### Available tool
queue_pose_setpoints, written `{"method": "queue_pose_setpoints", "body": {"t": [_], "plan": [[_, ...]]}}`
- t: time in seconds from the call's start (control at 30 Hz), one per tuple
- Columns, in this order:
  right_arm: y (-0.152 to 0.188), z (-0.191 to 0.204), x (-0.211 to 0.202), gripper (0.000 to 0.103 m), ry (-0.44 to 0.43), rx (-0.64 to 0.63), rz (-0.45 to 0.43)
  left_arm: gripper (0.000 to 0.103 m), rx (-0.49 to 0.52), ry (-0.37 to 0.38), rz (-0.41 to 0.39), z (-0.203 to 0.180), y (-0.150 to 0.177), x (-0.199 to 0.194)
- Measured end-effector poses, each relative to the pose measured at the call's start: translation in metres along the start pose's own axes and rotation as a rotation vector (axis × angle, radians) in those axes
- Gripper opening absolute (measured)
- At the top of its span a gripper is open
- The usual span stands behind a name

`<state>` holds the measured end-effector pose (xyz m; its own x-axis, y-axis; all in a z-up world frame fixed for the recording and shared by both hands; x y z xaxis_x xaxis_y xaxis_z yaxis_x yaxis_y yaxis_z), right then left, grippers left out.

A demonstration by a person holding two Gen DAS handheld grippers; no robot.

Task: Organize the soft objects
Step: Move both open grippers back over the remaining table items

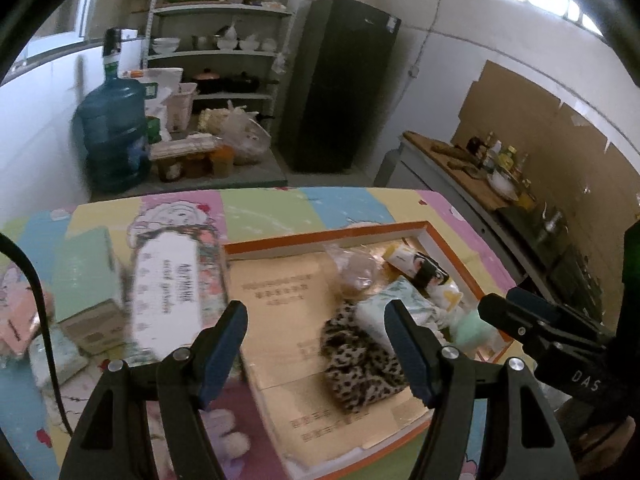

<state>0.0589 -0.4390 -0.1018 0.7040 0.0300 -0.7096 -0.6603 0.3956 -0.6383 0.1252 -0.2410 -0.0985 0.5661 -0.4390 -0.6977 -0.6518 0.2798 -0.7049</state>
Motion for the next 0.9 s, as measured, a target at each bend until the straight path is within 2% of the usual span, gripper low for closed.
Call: {"method": "queue_pose_setpoints", "body": {"t": [0.5,0.9], "plan": [[0.014,0.087,0.002,0.071,-0.099,-0.088,0.009,0.071,-0.066,-0.087,-0.044,0.066,0.02,-0.055],[0.032,0.134,-0.003,0.071,-0.145,-0.129,0.014,0.071,-0.098,-0.131,-0.065,0.103,0.041,-0.093]]}}
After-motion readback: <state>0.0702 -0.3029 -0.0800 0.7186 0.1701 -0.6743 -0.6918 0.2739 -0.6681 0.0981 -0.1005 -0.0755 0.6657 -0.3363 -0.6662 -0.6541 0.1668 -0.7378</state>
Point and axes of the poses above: each gripper's, at about its wrist camera, not at the fingertips, and x roughly the way its jaws point, z to its left, y to its underside, the point moved 3 cm from there along x, roughly the way its jaws point, and after that the axes turned 9 degrees about x, right-handed, at the moved point
